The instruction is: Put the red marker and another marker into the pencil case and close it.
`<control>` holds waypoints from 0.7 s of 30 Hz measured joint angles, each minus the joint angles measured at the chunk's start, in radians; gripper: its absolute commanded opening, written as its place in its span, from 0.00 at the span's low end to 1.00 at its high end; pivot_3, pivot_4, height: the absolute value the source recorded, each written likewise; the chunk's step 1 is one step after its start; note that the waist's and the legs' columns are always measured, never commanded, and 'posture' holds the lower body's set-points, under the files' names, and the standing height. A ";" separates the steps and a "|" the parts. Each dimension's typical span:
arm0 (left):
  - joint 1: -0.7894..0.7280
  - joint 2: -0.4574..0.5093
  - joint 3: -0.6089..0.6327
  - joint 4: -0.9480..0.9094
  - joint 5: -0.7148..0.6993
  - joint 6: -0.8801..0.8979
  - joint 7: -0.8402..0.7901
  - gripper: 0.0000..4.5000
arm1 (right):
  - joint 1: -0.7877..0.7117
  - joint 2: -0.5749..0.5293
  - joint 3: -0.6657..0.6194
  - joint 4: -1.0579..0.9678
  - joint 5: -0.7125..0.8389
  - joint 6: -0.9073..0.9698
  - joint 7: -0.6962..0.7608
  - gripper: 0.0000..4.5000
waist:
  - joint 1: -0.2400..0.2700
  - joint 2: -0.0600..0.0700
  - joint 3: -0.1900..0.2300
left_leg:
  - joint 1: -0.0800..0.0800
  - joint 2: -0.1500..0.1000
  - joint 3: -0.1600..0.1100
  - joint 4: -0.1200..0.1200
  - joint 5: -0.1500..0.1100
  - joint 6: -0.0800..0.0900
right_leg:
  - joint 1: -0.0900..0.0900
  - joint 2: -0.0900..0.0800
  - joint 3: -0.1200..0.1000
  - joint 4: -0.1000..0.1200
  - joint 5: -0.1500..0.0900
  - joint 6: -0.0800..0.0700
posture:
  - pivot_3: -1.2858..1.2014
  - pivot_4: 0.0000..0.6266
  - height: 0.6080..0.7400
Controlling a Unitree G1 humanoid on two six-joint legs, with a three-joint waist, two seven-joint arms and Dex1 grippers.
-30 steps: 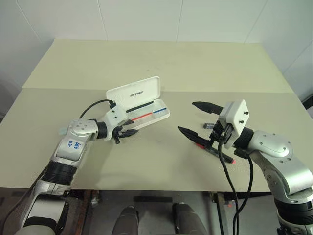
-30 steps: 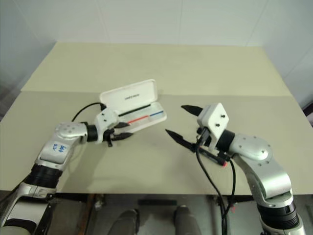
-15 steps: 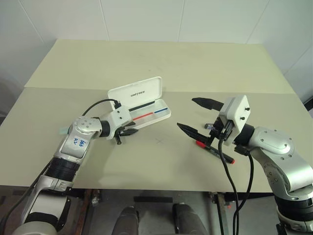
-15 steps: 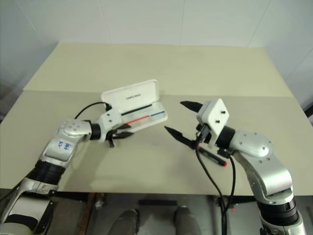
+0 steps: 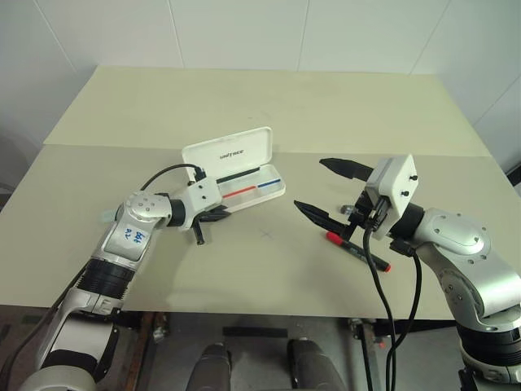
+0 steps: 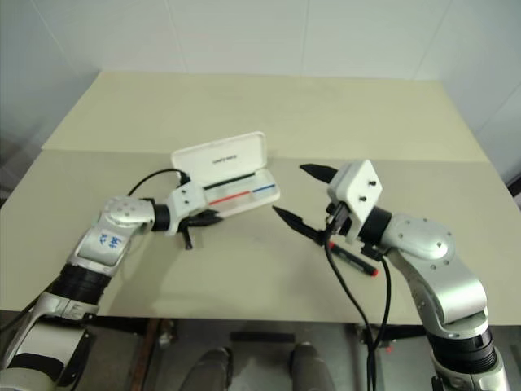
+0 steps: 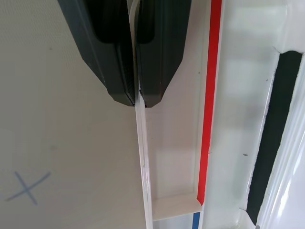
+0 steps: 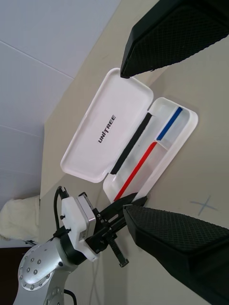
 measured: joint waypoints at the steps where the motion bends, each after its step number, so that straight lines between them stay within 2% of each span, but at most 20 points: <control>1: 0.002 0.002 -0.001 -0.001 -0.002 -0.016 -0.022 0.01 | 0.000 -0.001 0.000 -0.002 0.000 0.000 0.000 1.00 | 0.000 0.000 0.000 | 0.000 0.000 0.000 0.000 0.000 0.000 | 0.000 0.000 0.000 -0.001 0.000 0.000 | 0.52 0.24 1.00; 13: 0.077 0.062 0.003 -0.033 -0.077 -0.228 -0.263 0.01 | 0.022 -0.023 -0.023 -0.007 0.001 0.013 0.000 1.00 | -0.002 0.000 0.000 | -0.001 0.000 0.000 -0.004 0.000 0.000 | -0.001 0.000 0.000 -0.004 0.000 -0.001 | 0.52 0.24 1.00; 21: 0.091 0.062 0.002 -0.044 -0.079 -0.260 -0.295 0.01 | 0.087 -0.074 -0.077 -0.040 0.036 0.027 0.011 1.00 | 0.000 0.000 0.000 | -0.002 0.000 0.000 -0.004 0.000 0.000 | -0.001 0.000 0.000 -0.004 -0.001 0.000 | 0.52 0.24 1.00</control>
